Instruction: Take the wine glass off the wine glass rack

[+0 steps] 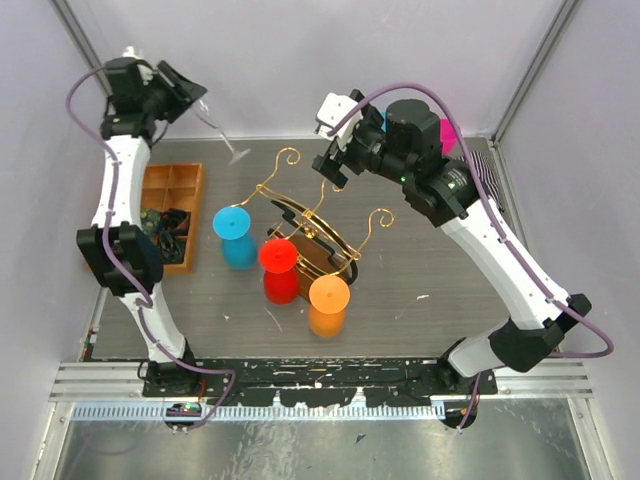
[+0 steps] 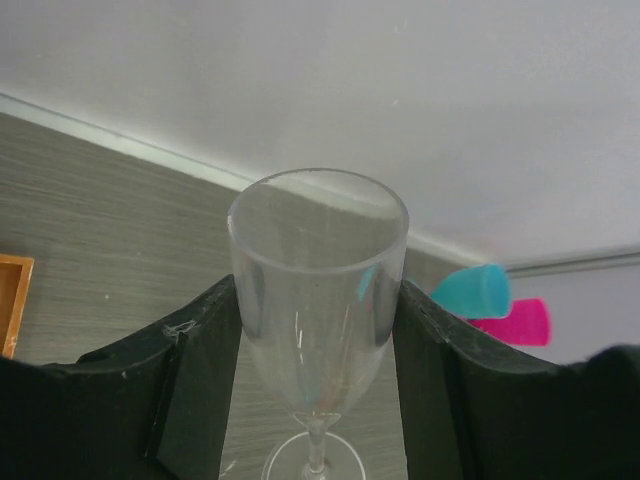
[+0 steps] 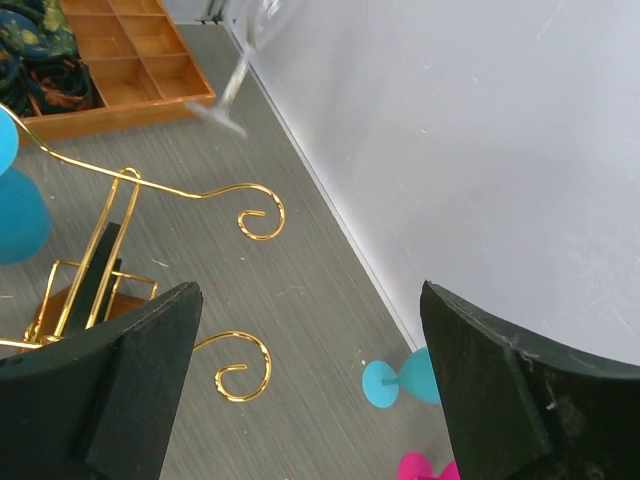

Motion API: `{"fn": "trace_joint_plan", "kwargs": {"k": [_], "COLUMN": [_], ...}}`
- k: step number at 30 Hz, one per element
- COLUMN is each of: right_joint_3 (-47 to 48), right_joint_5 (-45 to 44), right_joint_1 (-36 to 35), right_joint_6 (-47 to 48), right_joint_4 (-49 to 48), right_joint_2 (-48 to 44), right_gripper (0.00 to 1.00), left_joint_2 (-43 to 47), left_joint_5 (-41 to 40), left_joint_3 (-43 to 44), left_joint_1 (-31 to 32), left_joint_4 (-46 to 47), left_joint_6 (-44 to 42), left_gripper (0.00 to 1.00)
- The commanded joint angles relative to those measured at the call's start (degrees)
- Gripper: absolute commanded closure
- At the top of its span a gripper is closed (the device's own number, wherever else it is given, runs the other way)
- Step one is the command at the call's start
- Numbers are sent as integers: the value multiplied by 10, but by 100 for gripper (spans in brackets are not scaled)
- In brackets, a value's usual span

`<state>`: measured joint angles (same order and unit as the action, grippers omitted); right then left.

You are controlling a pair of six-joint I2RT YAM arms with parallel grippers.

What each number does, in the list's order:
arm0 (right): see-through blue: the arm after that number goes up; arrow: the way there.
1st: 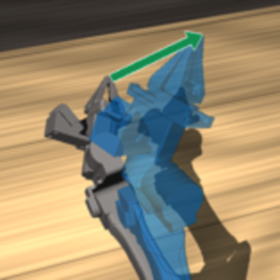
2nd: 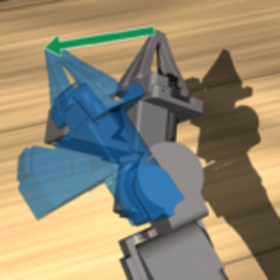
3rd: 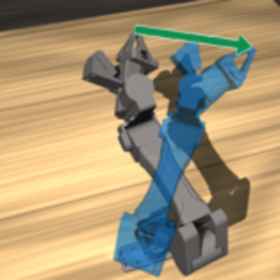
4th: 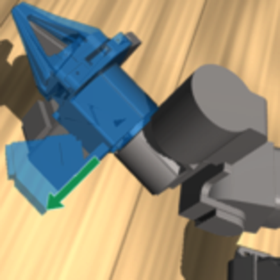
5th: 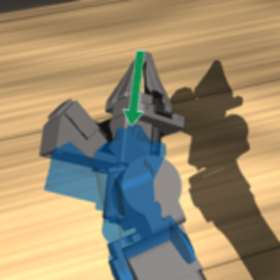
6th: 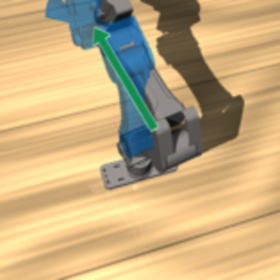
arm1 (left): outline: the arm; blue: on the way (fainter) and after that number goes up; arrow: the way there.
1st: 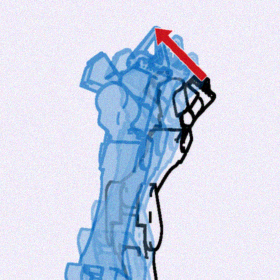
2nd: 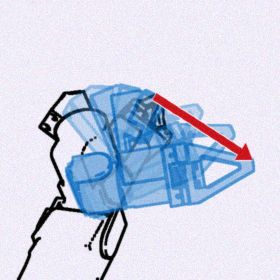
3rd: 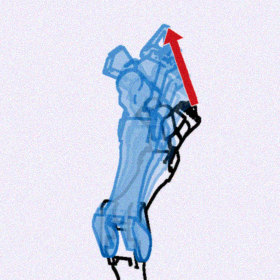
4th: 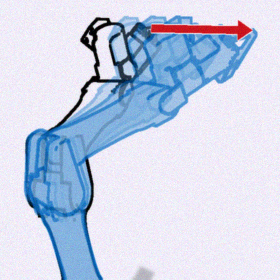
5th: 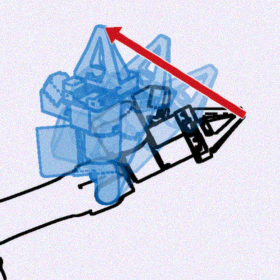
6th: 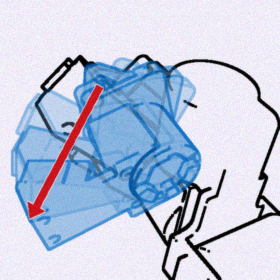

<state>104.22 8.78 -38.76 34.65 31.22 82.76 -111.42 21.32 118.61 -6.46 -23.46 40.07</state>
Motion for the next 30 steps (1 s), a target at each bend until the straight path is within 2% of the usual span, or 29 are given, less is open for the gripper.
{"fn": "trace_joint_plan", "kwargs": {"k": [1,6,9,11,18,24,30], "right_joint_3": [-6,-38,-54,-64,-82,-94,-99], "right_joint_5": [24,32,34,35,30,33,37], "right_joint_1": [5,12,18,19,28,31,32], "right_joint_6": [-15,-27,-35,-35,-34,-39,-44], "right_joint_4": [-48,-61,-66,-69,-79,-89,-100], "right_joint_2": [-6,-13,-15,-19,-19,-9,4], "right_gripper": [5,5,5,5,4,4,4], "left_joint_2": [-16,-7,-3,-9,-40,-55,-62], "left_joint_5": [-155,-306,-409,-450,-511,-585,-644], "left_joint_3": [-23,-119,-193,-227,-237,-233,-280], "left_joint_1": [60,93,126,133,138,152,159], "left_joint_4": [-1,81,162,197,249,313,417], "left_joint_6": [-114,-145,-202,-209,-205,-272,-324], "left_gripper": [38,44,42,41,41,43,43]}}
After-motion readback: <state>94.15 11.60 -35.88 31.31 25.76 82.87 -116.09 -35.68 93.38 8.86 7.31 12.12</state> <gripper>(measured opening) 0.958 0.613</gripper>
